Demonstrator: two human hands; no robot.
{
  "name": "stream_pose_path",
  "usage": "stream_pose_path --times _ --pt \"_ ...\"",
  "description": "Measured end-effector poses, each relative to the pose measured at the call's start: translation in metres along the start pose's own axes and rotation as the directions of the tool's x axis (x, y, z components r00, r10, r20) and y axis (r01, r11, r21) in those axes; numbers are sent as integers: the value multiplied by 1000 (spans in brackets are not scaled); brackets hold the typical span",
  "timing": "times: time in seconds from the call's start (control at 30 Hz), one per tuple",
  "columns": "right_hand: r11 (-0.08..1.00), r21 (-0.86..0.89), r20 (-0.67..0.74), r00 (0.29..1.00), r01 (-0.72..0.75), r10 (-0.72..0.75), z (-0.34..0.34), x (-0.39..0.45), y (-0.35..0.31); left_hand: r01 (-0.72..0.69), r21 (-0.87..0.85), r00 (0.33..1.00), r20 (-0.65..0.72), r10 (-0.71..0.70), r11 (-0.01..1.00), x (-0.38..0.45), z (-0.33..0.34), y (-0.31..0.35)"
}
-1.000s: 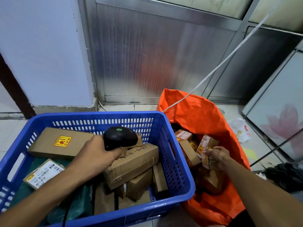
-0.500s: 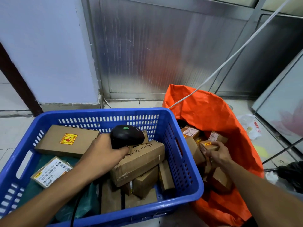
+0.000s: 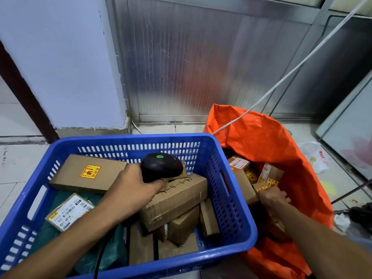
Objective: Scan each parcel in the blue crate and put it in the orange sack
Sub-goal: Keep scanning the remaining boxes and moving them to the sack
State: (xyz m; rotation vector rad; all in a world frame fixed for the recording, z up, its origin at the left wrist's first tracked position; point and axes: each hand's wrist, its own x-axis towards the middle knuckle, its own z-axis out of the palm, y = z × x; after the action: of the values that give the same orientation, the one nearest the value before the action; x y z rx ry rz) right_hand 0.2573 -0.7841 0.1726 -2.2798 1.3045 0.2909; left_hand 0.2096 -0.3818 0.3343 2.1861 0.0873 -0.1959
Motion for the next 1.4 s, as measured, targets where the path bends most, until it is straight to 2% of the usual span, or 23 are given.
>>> stream_pose_path --times 0.1,0.17,0.3,0.4,0.5,0.57,0.7,0.8,0.9,0.97,1.1,1.2,1.33,1.4 --pt "996 -29 -53 995 82 -84 -6 -11 -15 14 -12 1000 13 -14 1000 1 -8 1" --pt "985 -26 -31 984 172 -173 -8 -21 -27 13 -13 1000 12 -13 1000 1 -13 1" --pt "927 -37 -36 927 373 -374 -8 -53 -53 3 -15 1000 -11 -3 1000 1 -20 1" --pt "844 -79 -100 838 531 -536 -5 -83 -71 13 -28 999 -29 -14 1000 1 -26 2" --pt "703 -126 -134 691 700 -711 9 -115 -84 43 -44 996 -78 -46 998 3 -37 2" --pt "609 -120 -70 605 784 -793 23 -138 -89 45 -84 991 -123 -55 995 6 -46 2" --pt "438 -23 186 435 899 -881 60 -197 -97 55 -144 977 -195 -82 988 6 -66 3" --pt "374 57 379 326 926 -866 91 -243 -98 43 -160 975 -208 -77 986 5 -73 7" --pt "326 115 456 242 938 -856 119 -283 -99 44 -146 976 -204 -73 988 5 -74 4" --pt "337 134 488 234 932 -841 136 -304 -100 38 -134 978 -198 -64 990 5 -73 2" --pt "302 45 517 236 952 -823 166 -336 -105 30 -120 981 -185 -52 992 4 -70 2" --pt "355 4 530 299 935 -793 181 -350 -111 27 -98 982 -182 -44 995 4 -68 3" --pt "510 -23 577 428 860 -695 196 -362 -115 26 -91 986 -159 -40 996 5 -64 2" --pt "550 -11 580 453 835 -677 202 -367 -115 16 -85 989 -144 -28 996 6 -62 2"
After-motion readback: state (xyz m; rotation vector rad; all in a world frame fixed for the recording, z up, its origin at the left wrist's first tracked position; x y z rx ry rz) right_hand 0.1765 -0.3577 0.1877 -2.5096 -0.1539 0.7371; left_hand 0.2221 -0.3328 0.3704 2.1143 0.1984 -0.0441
